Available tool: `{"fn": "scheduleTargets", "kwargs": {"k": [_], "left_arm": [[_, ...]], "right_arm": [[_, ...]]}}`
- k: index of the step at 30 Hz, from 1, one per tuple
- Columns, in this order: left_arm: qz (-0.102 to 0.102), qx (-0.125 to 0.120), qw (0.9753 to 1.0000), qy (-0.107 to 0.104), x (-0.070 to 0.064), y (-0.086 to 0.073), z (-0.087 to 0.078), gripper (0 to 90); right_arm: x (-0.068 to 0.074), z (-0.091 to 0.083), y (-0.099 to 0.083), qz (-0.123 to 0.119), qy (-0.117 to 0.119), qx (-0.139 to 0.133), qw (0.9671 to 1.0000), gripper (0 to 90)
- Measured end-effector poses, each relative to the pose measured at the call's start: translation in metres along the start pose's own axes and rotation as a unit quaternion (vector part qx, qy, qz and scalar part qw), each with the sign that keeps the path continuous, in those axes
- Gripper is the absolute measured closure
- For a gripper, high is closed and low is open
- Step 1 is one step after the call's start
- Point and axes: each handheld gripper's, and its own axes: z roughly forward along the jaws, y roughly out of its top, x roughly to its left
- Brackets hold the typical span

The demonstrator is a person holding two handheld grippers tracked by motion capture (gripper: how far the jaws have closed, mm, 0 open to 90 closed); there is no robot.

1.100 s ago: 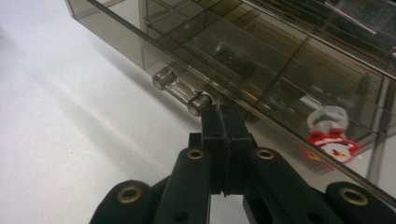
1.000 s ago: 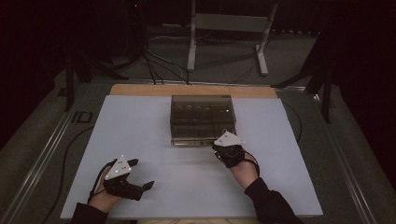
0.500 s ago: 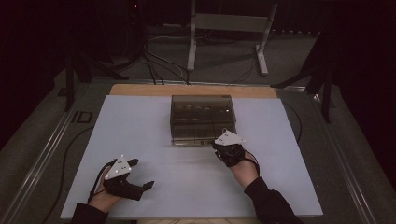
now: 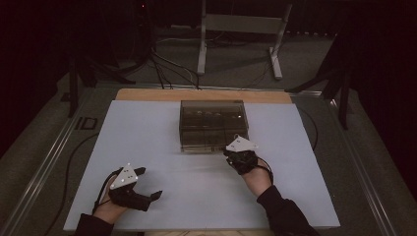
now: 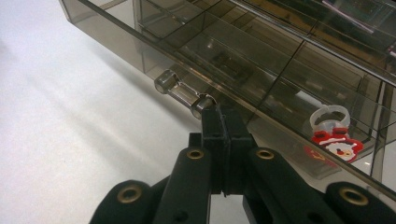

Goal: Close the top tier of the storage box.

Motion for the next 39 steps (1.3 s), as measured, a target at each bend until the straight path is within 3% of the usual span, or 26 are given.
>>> {"fn": "scheduleTargets", "kwargs": {"k": [39], "left_arm": [[0.001, 0.001, 1.0000, -0.001, -0.0004, 0.0000, 0.0000, 0.1]], "right_arm": [[-0.0024, 0.0055, 0.0088, -0.003, -0.004, -0.001, 1.0000, 90.0]]}}
